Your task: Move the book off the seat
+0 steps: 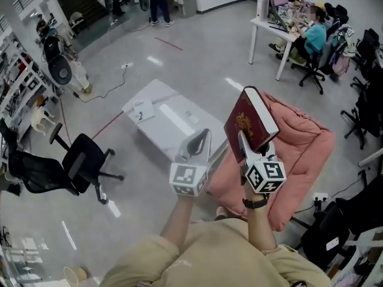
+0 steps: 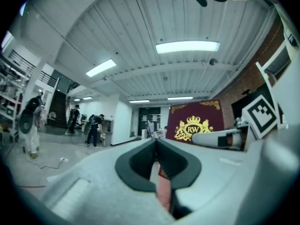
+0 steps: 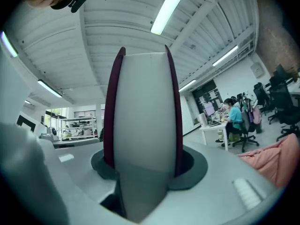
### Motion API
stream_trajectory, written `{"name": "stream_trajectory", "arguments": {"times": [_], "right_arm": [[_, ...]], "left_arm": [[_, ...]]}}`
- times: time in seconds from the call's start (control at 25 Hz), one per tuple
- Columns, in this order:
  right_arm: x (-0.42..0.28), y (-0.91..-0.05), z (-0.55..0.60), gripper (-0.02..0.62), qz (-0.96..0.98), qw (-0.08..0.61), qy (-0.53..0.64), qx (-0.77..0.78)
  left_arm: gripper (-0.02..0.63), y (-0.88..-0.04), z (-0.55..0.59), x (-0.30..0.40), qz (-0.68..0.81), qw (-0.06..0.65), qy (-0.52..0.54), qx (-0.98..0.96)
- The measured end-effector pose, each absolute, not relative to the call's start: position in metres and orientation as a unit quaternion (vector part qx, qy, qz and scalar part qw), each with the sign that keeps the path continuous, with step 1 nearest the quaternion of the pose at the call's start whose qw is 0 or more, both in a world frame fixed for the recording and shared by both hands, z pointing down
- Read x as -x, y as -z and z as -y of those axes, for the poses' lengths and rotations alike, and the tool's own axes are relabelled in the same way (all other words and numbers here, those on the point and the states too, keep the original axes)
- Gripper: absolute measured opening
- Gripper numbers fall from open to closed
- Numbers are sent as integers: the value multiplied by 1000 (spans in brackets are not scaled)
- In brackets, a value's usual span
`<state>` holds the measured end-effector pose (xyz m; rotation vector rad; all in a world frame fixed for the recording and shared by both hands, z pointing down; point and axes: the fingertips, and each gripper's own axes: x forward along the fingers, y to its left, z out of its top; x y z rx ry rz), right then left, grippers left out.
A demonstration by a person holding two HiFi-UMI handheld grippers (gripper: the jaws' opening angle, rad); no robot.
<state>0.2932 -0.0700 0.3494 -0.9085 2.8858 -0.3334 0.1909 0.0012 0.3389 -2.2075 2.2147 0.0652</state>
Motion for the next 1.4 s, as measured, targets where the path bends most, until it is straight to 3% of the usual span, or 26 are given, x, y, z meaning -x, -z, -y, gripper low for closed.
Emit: {"name": "stream_trajectory", "arguments": {"times": [0.8,1.2,1.4], "right_arm": [[-72,-410,9,215,-988,-41,145,39],[42,-384,-57,215,-993,-56,102,-33],[109,-380,-93,215,-991,-52,105,-60]], "left_arm": [[3,-385,-133,-26,-881,-17,-15,473],[3,-350,-168,91,-896,15,-46,441],[3,-317,-220,150,-910,69,-31,409]]}}
